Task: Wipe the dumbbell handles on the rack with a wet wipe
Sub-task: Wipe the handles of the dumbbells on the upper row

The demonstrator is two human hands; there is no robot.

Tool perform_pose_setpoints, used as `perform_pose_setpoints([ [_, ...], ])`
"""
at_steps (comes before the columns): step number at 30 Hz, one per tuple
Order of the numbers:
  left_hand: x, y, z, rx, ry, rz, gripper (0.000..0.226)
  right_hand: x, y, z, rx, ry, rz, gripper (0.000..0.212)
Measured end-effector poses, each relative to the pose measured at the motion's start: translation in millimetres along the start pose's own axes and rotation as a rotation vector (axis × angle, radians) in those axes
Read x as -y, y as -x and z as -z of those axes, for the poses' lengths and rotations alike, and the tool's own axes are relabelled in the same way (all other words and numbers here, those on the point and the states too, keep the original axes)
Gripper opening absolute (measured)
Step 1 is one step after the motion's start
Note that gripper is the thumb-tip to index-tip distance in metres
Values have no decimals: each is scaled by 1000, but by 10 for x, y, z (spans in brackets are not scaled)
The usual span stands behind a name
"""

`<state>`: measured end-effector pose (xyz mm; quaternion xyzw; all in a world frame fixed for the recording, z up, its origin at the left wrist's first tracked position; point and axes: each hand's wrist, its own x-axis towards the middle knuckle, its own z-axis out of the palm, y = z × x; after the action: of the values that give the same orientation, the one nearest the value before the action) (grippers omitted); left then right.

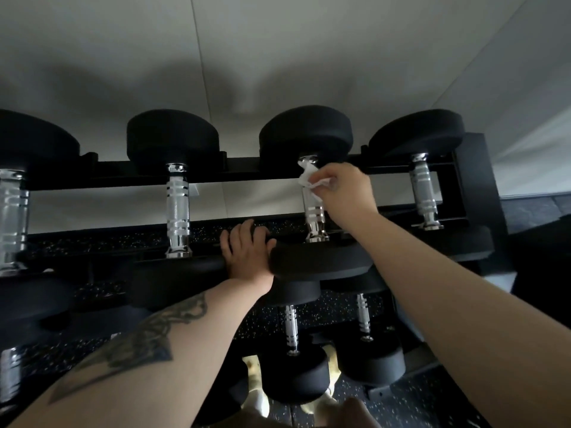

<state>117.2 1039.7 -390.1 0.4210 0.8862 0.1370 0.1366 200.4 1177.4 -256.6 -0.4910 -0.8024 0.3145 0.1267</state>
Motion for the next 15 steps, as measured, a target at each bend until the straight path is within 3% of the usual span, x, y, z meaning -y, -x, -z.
perform_pose_setpoints([
  [3, 10, -7, -2, -19, 10, -2, 76, 17, 177, -4, 143, 71, -51, 17],
  [6, 18, 6, 31, -22, 43, -2, 53, -156, 358, 213, 336, 31, -113, 14],
  [8, 7, 6, 60, -63, 136, -12, 34, -259, 403, 363, 291, -106, -156, 14],
  [10, 35, -21, 96, -76, 311, 31, 30, -296, 415, 417, 253, -54, -146, 16],
  [13, -149, 105, 412, 88, 857, 192, 27, -414, 500, 496, 145, 1, -120, 27],
  [15, -470, 358, 610, 18, 1016, 189, 27, -605, 585, 691, 4, -101, -112, 26],
])
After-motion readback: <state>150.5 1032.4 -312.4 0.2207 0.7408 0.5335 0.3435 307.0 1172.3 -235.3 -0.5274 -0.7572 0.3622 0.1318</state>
